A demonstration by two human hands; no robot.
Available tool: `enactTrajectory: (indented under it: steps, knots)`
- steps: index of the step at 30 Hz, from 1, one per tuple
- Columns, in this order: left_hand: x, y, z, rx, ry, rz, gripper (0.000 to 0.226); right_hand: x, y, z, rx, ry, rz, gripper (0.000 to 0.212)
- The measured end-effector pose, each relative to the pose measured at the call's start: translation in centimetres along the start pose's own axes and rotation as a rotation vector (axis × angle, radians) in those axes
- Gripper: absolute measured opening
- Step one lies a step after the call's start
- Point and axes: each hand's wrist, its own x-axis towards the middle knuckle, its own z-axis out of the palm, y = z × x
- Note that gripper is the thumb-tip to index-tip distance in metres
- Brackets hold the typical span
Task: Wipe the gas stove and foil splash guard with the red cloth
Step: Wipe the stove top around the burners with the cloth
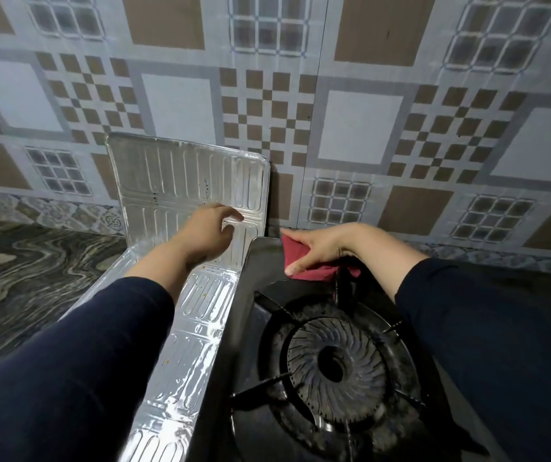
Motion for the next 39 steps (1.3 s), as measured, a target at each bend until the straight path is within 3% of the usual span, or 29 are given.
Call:
enactTrajectory:
  steps: [7,14,18,23,34,39]
  knots:
    - [0.0,-1.0,-0.1,-0.01,0.012,-0.029,0.034,0.8,-3.0,0.5,-0.16,0.014,-0.041,0.106]
    - [-0.2,-1.5,-0.2,-0.037,0.018,-0.038,0.035,2.7,-8.0,2.6,-0.32,0.15,-0.067,0.102]
    - [-0.8,-2.1,-1.0,-0.045,0.027,-0.064,0.038,3.7,-8.6,3.4,-0.312,0.237,-0.01,0.086]
    - [-1.3,-1.5,-1.5,-0.003,-0.016,-0.036,0.036,3.0,-6.7,3.3,-0.249,0.27,-0.008,0.06]
    - [0.1,3.4,0.0,0.048,-0.126,0.079,0.032,-2.8,2.1,1.9,-0.131,0.162,0.214,0.064]
    - [1.3,7.8,1.5,0.04,-0.154,0.179,0.034,-6.3,6.0,2.5,-0.114,0.25,0.356,0.062]
